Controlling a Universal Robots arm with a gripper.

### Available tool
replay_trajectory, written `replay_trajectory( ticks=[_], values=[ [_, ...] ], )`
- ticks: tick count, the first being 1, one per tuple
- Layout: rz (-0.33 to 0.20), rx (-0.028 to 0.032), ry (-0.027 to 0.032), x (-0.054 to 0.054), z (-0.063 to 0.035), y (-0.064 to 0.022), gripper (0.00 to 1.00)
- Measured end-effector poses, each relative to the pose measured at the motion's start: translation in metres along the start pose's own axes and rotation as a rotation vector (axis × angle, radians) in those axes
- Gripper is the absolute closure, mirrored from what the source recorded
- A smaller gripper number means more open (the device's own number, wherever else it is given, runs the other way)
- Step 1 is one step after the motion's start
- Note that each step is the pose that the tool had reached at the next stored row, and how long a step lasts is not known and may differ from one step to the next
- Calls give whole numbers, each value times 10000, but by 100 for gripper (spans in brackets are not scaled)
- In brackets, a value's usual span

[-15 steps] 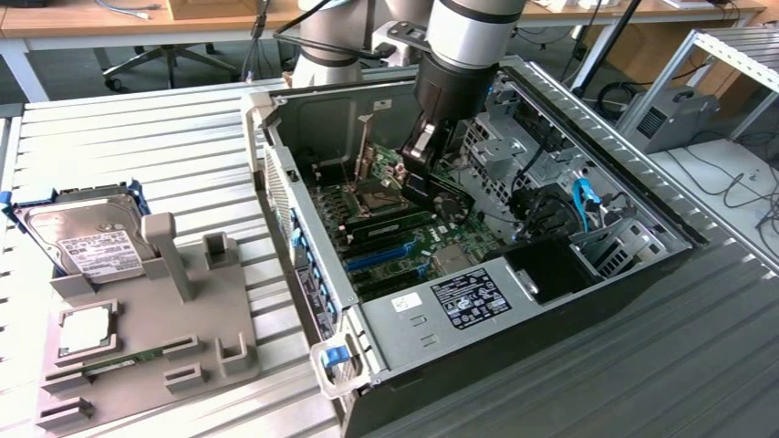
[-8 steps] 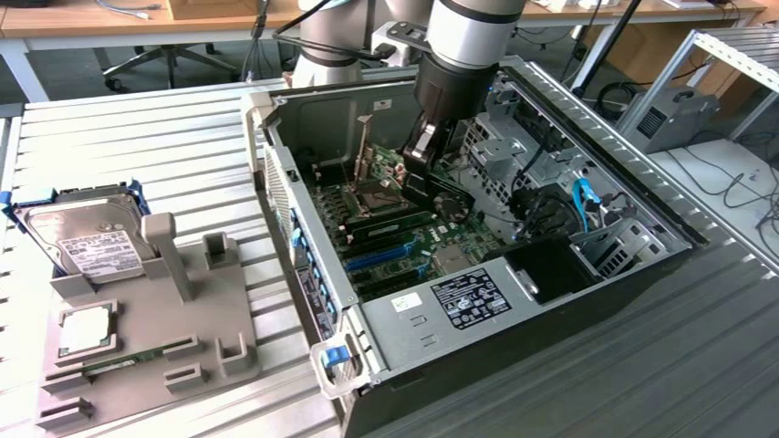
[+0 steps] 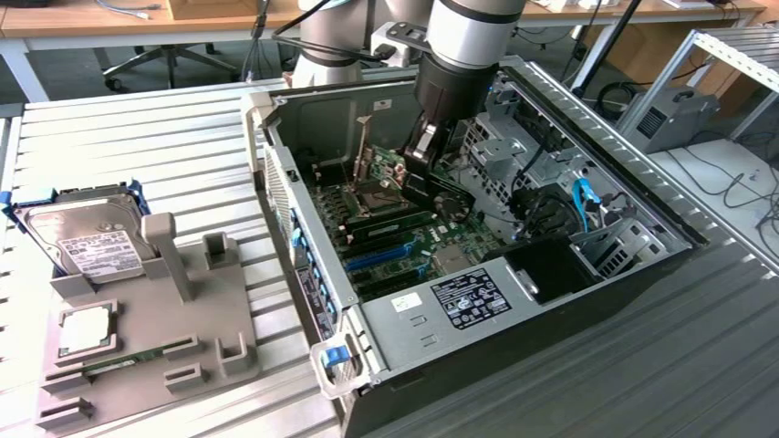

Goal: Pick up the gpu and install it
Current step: 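Insert the gpu into the slot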

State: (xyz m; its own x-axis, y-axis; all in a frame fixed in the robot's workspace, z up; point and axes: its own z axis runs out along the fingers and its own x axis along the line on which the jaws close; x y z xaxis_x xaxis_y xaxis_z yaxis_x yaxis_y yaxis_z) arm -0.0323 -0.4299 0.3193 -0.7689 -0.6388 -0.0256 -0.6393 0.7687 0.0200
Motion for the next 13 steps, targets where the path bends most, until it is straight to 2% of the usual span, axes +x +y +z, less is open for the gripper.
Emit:
replay_trajectory(
  ticks=[13],
  values=[
    [-472,-12,10,-1,0,0,74]
  ],
)
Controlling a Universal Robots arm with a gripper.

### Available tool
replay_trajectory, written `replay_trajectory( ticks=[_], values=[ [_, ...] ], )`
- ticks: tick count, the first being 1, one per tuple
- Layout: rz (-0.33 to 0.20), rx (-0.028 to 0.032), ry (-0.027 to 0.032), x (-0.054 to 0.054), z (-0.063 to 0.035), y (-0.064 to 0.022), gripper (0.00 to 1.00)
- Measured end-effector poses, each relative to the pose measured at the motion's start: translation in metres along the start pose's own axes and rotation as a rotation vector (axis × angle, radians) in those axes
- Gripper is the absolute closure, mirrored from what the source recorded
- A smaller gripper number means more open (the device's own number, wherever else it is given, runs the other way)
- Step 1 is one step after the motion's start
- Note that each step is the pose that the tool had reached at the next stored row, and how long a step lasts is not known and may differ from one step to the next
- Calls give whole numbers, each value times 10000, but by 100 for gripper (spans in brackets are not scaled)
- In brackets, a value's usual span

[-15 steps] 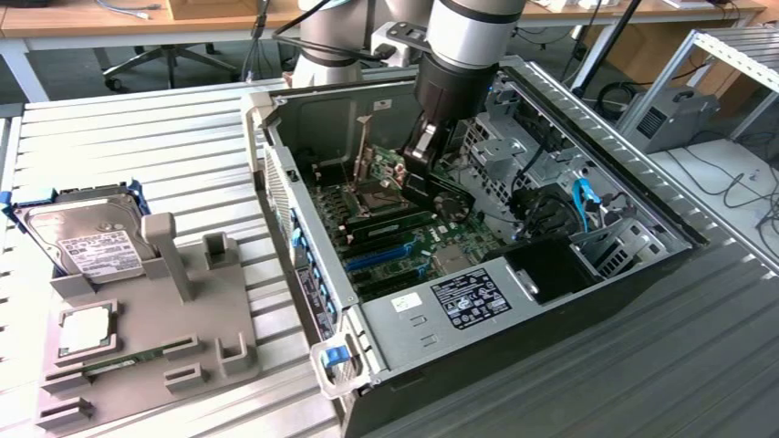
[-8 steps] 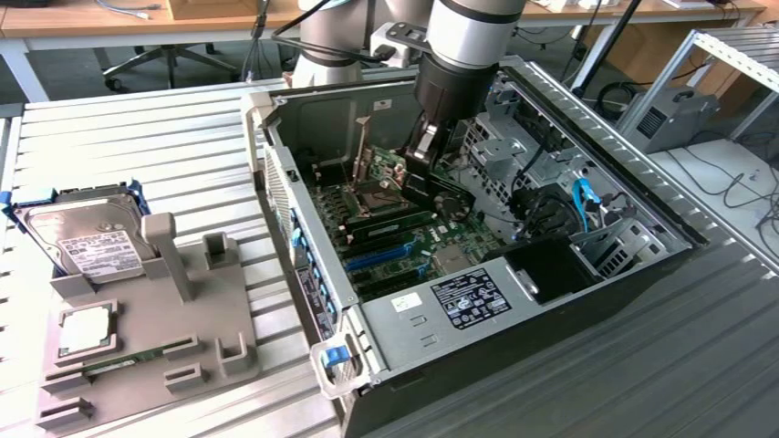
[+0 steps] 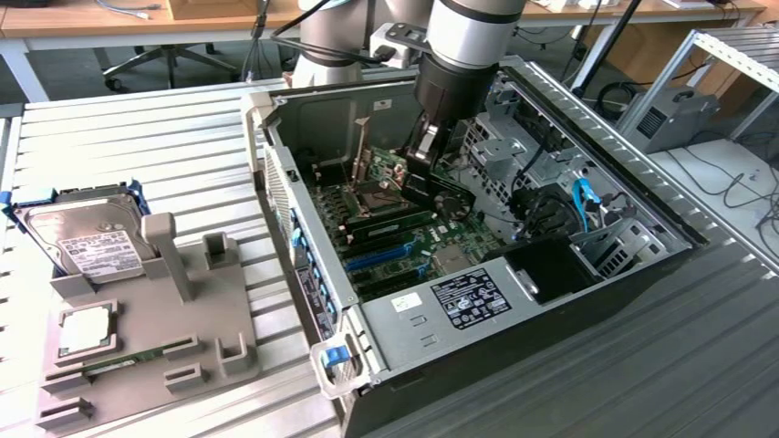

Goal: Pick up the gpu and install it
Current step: 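Insert the gpu into the slot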

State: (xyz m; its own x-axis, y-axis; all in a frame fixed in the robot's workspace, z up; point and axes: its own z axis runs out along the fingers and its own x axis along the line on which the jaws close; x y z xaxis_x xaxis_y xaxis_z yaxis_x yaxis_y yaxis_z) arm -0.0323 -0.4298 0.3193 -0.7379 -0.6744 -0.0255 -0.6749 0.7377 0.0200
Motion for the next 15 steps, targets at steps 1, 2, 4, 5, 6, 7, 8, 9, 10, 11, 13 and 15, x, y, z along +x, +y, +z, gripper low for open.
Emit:
replay_trajectory(
  ticks=[1,2,4,5,6,7,8,9,10,11,13,15],
  values=[
    [-25,-1,0,0,0,0,74],
    [-53,-1,0,0,0,0,74],
    [-124,-4,1,-2,1,-1,74],
    [-175,-4,3,-4,0,-2,74],
    [-218,-5,4,-6,0,-2,74],
    [-249,-6,5,-6,0,-2,74],
    [-284,-7,5,-8,0,-3,74],
    [-321,-8,6,-9,0,-4,74],
    [-361,-9,6,-11,1,-4,74],
    [-392,-10,7,-12,0,-5,74],
    [-455,-12,8,-13,0,-5,74],
    [-510,-13,10,-14,0,-5,74]
  ],
)
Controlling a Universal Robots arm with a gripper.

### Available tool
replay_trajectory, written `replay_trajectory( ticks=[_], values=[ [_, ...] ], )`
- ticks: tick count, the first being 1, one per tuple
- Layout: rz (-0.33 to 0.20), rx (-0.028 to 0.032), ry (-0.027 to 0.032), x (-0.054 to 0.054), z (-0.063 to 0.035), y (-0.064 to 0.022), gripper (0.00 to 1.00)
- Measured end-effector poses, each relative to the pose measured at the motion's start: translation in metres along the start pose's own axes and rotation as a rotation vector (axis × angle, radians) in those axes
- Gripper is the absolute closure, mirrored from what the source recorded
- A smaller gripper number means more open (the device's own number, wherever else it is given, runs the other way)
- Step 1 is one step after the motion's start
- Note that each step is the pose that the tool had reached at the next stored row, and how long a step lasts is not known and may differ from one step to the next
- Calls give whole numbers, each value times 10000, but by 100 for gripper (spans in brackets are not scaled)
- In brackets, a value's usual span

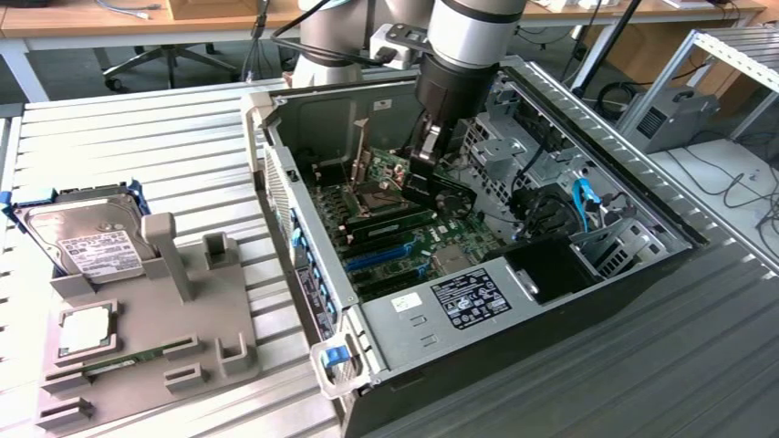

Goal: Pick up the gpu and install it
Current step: 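Insert the gpu into the slot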

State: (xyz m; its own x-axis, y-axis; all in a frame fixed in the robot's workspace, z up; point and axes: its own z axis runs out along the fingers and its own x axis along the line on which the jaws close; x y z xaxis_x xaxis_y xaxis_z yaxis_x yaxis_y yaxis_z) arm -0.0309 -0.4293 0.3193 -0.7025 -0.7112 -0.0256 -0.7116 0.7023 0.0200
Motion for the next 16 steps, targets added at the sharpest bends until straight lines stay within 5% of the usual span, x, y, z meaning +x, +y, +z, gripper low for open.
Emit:
replay_trajectory(
  ticks=[16],
  values=[
    [-453,-12,9,-3,0,-2,74]
  ],
)
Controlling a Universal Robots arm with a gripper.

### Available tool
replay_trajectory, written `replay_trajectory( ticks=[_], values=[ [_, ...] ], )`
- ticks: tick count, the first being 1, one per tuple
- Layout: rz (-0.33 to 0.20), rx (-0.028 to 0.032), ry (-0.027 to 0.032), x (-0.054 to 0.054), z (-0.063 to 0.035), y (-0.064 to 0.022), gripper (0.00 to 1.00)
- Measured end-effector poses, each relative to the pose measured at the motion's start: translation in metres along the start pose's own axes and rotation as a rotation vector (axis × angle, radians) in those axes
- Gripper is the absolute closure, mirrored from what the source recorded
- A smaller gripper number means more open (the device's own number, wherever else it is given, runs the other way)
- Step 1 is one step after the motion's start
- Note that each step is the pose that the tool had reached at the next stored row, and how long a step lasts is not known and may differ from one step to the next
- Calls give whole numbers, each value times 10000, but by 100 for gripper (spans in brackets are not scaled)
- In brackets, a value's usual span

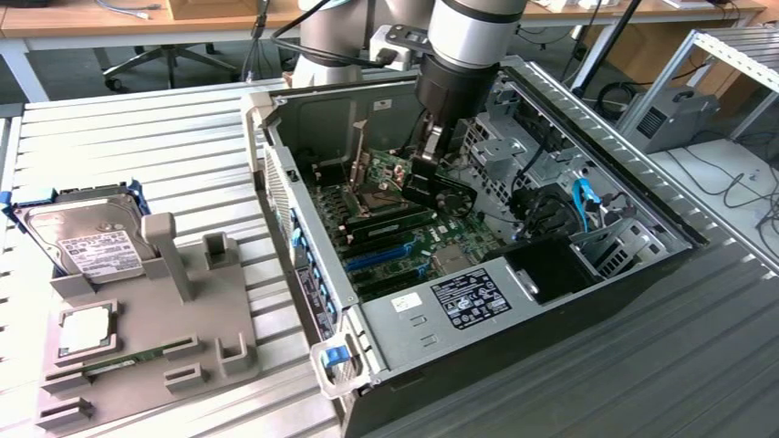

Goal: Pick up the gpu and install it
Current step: 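Insert the gpu into the slot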

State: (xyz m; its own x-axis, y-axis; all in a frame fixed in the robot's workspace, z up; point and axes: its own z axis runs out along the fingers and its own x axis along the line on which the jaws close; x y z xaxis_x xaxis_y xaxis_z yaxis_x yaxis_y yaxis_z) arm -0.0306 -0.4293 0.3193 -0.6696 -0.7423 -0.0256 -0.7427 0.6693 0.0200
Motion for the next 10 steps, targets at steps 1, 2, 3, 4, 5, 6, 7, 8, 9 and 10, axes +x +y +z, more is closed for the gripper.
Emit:
replay_trajectory(
  ticks=[1,2,3,4,5,6,7,8,9,10],
  values=[
    [-36,0,1,-1,0,0,74],
    [-64,-1,2,-1,0,0,74],
    [-90,-1,3,-1,0,0,74],
    [-116,-2,3,-2,0,0,74],
    [-136,-2,4,-2,0,0,74],
    [-155,-3,4,-2,0,0,74],
    [-171,-3,5,-2,0,0,74],
    [-190,-4,5,-2,0,0,74],
    [-205,-3,5,-2,0,0,74],
    [-224,-4,5,-3,0,0,74]
  ],
)
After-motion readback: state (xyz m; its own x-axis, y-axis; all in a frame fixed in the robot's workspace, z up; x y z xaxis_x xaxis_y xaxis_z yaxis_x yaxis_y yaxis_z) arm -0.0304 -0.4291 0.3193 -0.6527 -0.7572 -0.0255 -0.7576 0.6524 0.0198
